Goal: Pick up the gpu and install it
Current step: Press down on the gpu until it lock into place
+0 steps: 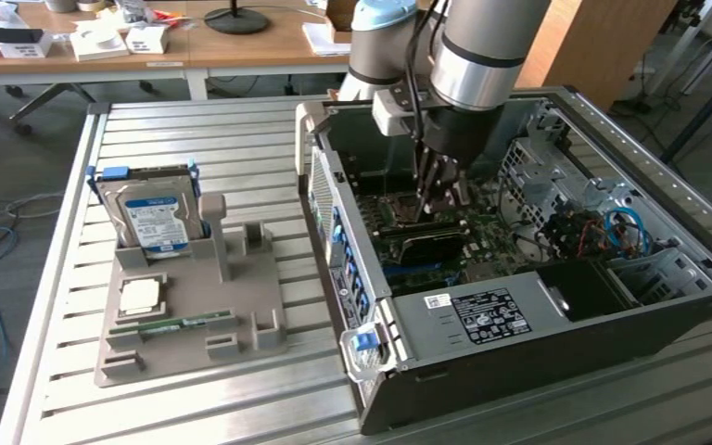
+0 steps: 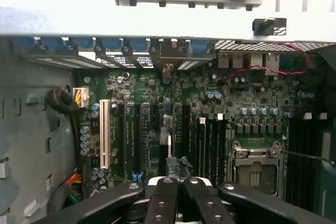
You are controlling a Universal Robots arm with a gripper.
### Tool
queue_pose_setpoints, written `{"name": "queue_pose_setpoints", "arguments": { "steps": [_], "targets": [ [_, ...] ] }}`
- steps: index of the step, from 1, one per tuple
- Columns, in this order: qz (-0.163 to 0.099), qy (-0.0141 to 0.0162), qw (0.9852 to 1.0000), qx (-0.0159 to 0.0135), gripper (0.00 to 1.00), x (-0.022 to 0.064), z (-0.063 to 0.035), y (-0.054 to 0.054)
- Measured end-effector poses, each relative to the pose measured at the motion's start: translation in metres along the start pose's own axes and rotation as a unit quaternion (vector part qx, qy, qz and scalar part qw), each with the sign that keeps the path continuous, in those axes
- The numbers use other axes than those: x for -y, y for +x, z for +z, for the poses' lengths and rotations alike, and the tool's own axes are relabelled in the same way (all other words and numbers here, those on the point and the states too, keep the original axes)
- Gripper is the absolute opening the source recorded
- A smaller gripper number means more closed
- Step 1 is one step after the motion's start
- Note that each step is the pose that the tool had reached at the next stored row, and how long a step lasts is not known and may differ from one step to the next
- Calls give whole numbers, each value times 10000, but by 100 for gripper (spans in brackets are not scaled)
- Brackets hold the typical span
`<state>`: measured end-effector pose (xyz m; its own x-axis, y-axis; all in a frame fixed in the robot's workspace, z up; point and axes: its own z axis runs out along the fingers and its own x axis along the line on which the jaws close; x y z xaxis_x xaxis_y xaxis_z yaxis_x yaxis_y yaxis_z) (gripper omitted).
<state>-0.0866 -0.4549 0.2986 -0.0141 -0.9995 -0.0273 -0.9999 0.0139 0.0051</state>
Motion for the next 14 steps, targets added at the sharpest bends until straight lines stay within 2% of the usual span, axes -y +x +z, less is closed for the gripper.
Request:
{"name": "queue_pose_setpoints", "arguments": {
  "steps": [8,14],
  "targets": [
    [-1,0,10000,0,11,-10,145,1],
    [-1,0,10000,3,11,-12,180,2]
  ]
}}
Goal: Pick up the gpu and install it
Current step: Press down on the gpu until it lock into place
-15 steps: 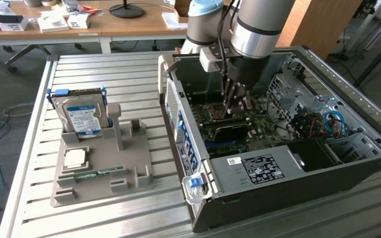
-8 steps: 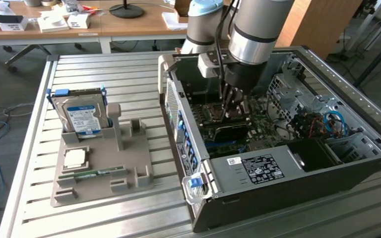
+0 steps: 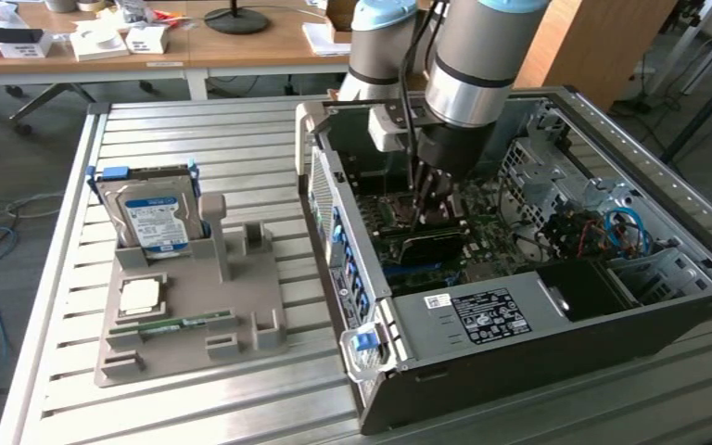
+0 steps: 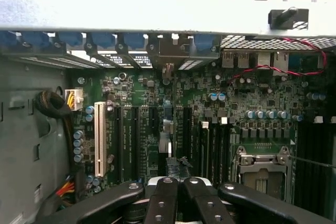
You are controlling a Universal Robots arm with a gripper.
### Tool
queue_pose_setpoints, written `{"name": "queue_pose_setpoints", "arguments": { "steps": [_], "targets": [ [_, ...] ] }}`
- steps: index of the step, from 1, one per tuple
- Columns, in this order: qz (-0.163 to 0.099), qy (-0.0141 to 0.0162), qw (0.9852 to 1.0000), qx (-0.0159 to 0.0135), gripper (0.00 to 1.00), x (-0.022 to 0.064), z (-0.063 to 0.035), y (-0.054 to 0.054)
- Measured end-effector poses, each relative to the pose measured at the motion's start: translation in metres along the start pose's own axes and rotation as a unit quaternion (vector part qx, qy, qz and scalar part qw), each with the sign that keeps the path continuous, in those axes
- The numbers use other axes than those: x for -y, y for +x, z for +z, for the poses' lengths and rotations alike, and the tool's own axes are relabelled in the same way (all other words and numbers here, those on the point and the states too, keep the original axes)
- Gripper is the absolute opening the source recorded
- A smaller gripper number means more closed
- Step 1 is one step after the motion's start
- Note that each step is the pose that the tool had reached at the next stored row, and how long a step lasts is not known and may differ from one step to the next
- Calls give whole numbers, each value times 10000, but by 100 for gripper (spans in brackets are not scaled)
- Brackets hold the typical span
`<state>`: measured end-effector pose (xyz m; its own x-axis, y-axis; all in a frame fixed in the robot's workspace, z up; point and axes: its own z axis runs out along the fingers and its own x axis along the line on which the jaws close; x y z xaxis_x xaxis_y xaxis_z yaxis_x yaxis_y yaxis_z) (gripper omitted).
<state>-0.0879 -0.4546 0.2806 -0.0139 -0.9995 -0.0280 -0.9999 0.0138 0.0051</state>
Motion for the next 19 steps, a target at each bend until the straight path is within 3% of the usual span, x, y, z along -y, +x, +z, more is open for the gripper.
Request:
{"name": "queue_pose_setpoints", "arguments": {
  "steps": [5,19],
  "targets": [
    [0,0,10000,0,11,0,62,2],
    [0,0,10000,0,11,0,81,-16]
  ]
}}
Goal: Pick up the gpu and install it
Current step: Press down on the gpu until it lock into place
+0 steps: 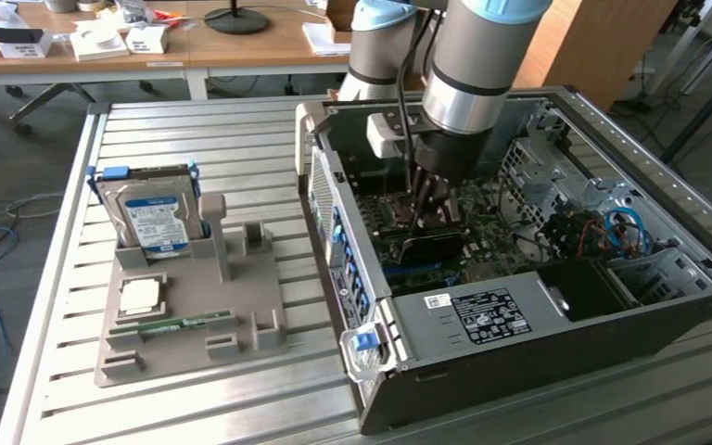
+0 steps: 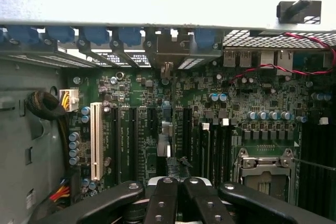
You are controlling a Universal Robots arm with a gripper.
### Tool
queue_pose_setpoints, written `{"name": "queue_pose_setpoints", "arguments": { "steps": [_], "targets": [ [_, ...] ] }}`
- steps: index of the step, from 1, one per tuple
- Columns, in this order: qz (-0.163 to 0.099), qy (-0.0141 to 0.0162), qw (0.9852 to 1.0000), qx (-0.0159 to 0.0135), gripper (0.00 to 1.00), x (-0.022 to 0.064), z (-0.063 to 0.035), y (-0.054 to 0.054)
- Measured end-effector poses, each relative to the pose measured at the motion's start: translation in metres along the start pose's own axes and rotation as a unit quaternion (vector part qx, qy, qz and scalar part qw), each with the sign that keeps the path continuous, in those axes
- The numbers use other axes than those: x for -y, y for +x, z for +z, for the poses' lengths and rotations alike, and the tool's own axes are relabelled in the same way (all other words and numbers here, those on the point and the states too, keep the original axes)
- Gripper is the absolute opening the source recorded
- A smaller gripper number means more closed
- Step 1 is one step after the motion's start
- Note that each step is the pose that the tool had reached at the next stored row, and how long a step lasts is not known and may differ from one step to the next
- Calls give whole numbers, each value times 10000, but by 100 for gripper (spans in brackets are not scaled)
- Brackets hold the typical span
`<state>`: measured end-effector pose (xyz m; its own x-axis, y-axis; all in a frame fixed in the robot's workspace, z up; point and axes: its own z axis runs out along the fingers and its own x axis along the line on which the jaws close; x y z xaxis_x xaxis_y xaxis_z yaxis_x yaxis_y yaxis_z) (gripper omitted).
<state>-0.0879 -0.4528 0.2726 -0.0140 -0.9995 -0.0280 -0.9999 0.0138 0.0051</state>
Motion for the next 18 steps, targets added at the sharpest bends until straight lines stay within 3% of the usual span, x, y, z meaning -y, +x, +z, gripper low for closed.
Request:
{"name": "queue_pose_setpoints", "arguments": {
  "steps": [18],
  "targets": [
    [0,-1,10000,-1,11,0,53,-4]
  ]
}}
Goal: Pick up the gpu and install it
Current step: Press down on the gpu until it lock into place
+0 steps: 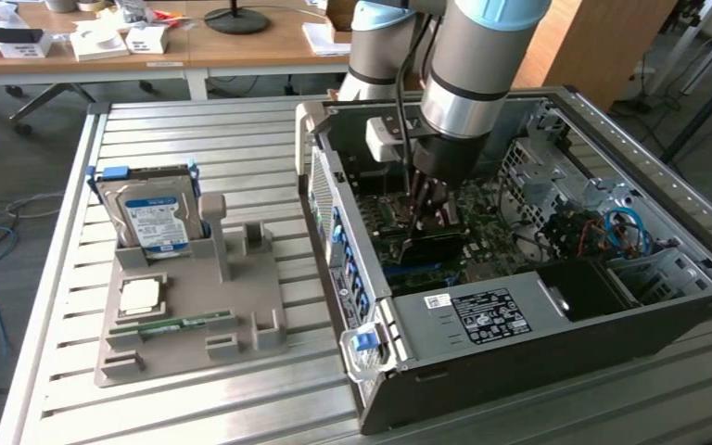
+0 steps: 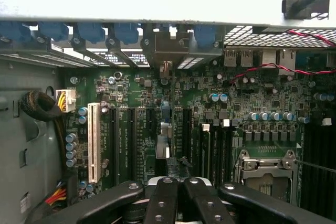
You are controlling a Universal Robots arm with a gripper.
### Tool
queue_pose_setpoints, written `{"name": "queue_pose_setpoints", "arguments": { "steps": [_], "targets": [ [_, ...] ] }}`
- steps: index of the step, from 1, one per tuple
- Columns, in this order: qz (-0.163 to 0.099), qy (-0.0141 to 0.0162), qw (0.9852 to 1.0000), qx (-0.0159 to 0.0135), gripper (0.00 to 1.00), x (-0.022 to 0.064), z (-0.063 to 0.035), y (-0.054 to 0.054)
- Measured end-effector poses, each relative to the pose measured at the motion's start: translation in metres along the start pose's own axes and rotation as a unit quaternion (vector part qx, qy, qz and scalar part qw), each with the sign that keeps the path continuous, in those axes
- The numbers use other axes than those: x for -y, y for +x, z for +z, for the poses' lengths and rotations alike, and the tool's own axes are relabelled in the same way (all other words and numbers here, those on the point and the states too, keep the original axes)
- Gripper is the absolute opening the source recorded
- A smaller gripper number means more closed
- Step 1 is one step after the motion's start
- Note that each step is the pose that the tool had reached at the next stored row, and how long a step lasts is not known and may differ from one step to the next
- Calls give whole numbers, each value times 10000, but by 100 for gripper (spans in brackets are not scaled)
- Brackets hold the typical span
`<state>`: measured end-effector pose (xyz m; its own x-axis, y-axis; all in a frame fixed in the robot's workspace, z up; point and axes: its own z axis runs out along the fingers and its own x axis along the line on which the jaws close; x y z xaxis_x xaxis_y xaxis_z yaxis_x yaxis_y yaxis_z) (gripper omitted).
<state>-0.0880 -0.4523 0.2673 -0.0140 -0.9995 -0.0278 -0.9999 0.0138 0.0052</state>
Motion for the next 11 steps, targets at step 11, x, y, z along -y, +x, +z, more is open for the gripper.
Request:
{"name": "queue_pose_setpoints", "arguments": {
  "steps": [11],
  "targets": [
    [0,0,10000,-1,11,0,25,1]
  ]
}}
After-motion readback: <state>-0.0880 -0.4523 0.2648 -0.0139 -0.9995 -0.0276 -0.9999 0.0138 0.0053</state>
